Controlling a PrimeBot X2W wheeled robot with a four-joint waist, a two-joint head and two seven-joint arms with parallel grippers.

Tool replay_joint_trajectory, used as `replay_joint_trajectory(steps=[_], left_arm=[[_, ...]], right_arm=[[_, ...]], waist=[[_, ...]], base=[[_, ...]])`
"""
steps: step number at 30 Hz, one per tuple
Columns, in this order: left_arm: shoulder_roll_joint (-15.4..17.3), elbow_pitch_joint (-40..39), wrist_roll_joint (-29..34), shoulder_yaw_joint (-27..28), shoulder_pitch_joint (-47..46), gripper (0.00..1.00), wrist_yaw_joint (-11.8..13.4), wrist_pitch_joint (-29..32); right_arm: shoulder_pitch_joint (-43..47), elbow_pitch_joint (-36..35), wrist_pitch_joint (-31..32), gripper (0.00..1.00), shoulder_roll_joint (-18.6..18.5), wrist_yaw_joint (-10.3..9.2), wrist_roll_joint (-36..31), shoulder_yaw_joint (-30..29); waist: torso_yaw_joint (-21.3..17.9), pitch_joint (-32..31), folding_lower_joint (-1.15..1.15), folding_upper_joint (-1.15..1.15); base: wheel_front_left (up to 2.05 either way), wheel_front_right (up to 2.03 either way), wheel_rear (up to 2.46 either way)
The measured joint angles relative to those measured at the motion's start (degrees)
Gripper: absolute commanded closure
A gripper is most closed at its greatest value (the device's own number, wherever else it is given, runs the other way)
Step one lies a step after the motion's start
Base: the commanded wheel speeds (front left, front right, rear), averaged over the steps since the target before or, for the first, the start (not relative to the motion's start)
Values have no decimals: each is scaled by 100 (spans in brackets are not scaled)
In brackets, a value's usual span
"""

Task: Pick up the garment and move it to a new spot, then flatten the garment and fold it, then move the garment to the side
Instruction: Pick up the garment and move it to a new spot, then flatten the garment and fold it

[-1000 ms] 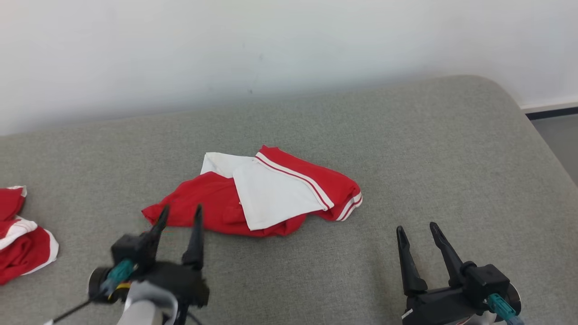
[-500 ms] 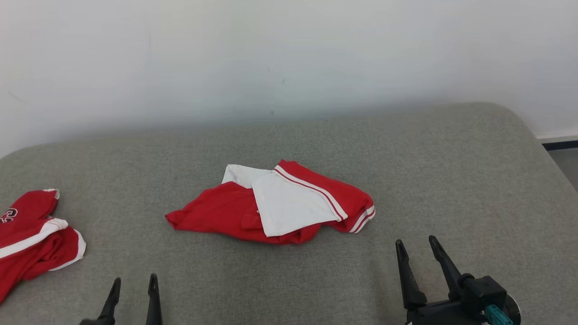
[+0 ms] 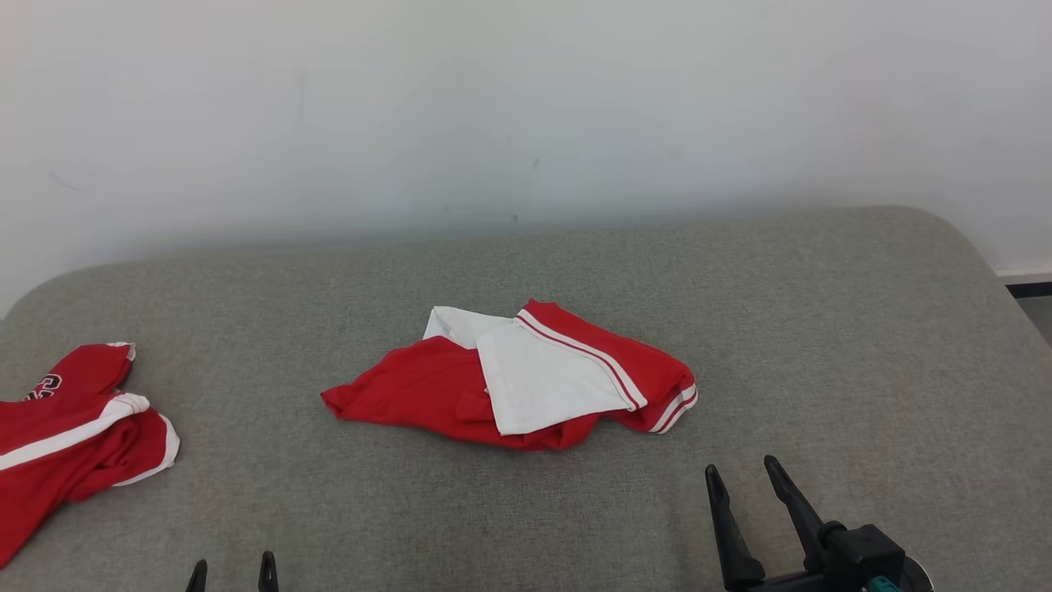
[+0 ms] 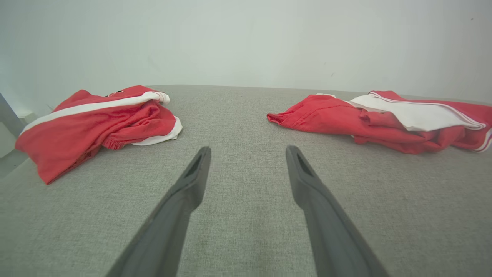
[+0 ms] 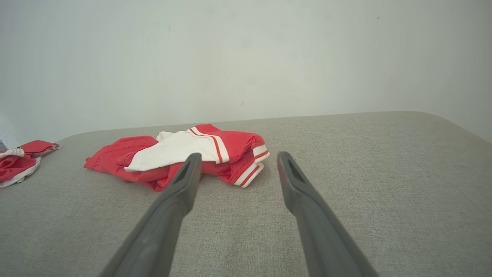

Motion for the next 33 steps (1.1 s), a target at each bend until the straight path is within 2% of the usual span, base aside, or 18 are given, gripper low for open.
replay_joint_trajectory(steps=[8, 14, 25, 33], left_arm=[[-11, -60, -93, -169, 51, 0, 4, 0], [-12, -41, -247, -455, 59, 0, 11, 0], [-13, -44, -297, -810, 19, 0, 69, 0], [-12, -87, -403, -999, -114, 0, 110, 0]], right_arm=[[2, 25, 0, 0, -46, -1, 7, 158], [-141, 124, 1, 0, -93, 0, 20, 543], [-541, 490, 0, 0, -86, 0, -3, 667], [-925, 717, 0, 0, -129, 0, -131, 454]], waist=[[120, 41, 0, 0], [344, 118, 0, 0], [1156, 263, 0, 0], [1671, 557, 1, 0]], base=[[0, 0, 0], [0, 0, 0], [0, 0, 0], [0, 0, 0]])
